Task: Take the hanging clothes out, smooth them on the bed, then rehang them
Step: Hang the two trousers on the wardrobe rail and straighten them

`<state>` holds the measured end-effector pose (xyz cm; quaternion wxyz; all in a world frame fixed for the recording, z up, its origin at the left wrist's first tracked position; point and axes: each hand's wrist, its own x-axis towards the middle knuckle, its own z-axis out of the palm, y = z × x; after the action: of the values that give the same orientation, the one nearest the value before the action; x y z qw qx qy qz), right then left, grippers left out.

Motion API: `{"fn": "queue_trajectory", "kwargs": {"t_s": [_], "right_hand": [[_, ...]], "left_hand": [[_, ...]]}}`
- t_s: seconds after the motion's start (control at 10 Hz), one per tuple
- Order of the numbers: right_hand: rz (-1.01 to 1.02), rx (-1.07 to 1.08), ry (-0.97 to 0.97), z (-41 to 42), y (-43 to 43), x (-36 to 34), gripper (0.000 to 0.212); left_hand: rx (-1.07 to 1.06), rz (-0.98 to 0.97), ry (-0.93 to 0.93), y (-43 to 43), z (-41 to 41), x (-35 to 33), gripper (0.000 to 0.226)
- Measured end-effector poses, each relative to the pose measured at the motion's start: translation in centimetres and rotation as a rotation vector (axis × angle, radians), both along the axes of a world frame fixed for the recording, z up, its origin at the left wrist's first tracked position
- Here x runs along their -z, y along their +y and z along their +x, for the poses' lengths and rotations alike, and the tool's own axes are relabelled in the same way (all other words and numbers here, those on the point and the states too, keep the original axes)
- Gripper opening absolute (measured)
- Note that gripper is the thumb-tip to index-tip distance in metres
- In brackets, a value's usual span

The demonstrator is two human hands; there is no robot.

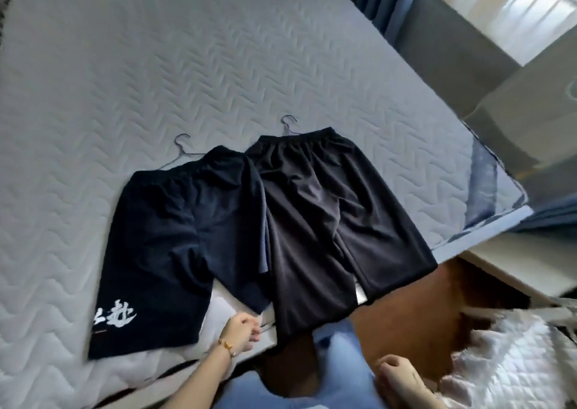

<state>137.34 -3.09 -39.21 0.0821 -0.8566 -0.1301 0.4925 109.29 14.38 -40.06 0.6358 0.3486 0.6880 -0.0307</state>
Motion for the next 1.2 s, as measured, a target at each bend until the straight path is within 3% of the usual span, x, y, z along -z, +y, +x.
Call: {"fn": "queue_trajectory", "kwargs": {"t_s": [0.1, 0.3, 0.4, 0.7, 0.8, 1.0, 1.2], "right_hand": [[0.044, -0.249, 0.027, 6.5, 7.8, -1.1, 0.023], [0.154, -0.225, 0.127, 13.2, 21.5, -0.3, 0.025], [0.214, -0.272, 0.164, 13.9, 28.2, 0.3, 0.026], [0.304, -0.499, 0.069, 13.9, 42.9, 8.3, 0.025], [0.414, -0.526, -0.062, 14.0, 49.5, 10.0, 0.020], [0.565, -0.628, -0.261, 14.6, 60.6, 12.2, 0.041], [0.334, -0.823, -0.433, 18.0, 65.0, 16.1, 0.056]], "left_hand": [[-0.236, -0.147, 0.026, -3.6, -0.1, 0.4, 0.025], [-0.416, -0.175, 0.231, -4.5, 2.0, 2.0, 0.035], [-0.216, -0.058, 0.265, -0.4, 4.0, 1.9, 0.026], [-0.078, 0.416, 0.167, 18.8, 7.5, 6.4, 0.031], [-0.041, 0.566, 0.238, 27.0, 4.8, 8.5, 0.027], [-0.045, 0.720, 0.507, 39.7, -1.4, 12.3, 0.034], [0.125, 0.761, 0.691, 43.4, -4.4, 14.7, 0.030]]}}
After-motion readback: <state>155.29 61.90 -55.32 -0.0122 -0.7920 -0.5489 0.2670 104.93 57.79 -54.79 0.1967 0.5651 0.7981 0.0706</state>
